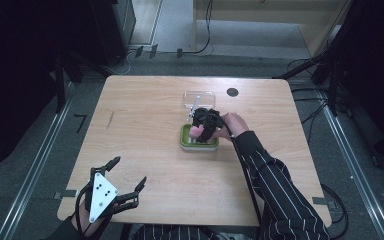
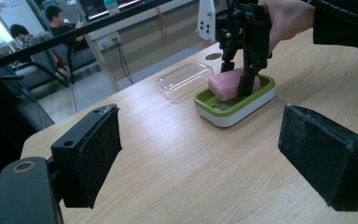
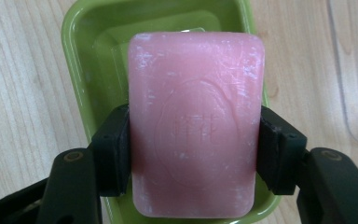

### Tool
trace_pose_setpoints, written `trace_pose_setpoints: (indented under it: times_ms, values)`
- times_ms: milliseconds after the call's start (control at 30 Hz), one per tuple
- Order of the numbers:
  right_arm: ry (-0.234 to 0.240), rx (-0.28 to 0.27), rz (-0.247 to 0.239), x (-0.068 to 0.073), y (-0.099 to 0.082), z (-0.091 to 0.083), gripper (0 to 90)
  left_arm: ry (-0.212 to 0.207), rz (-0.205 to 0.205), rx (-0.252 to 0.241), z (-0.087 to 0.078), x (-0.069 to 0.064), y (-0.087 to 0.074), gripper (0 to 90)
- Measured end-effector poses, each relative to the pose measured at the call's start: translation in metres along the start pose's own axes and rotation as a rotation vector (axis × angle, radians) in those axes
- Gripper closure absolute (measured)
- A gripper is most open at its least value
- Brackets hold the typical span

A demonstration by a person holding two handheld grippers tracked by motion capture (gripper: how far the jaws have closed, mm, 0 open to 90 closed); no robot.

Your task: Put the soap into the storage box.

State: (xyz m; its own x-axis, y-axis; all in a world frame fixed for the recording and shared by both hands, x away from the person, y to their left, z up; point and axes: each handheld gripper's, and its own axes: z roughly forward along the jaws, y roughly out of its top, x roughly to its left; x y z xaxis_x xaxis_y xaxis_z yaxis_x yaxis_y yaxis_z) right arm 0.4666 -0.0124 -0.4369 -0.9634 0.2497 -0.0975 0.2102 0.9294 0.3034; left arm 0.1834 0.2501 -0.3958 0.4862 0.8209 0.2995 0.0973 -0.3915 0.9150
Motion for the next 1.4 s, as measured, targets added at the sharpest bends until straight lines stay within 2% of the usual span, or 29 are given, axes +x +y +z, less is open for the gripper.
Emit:
trace_pose_setpoints:
  times_ms: [933,1167,1400]
  values:
    - [-0.011,-0.006,-0.007,0.0006,-0.0002,0.0060,38.7,0.000,0.002,0.002,0.0000,-0.0002,0.0000,13.3]
    - [0.000,0.006,0.007,0.0010,-0.0006,0.0070,38.6,0.000,0.001,0.000,0.0002,-0.0004,0.0000,13.3]
    - [0.000,-0.013,0.010,0.0011,-0.0004,0.0049,37.8,0.000,0.002,0.001,0.0002,-0.0005,0.0000,13.3]
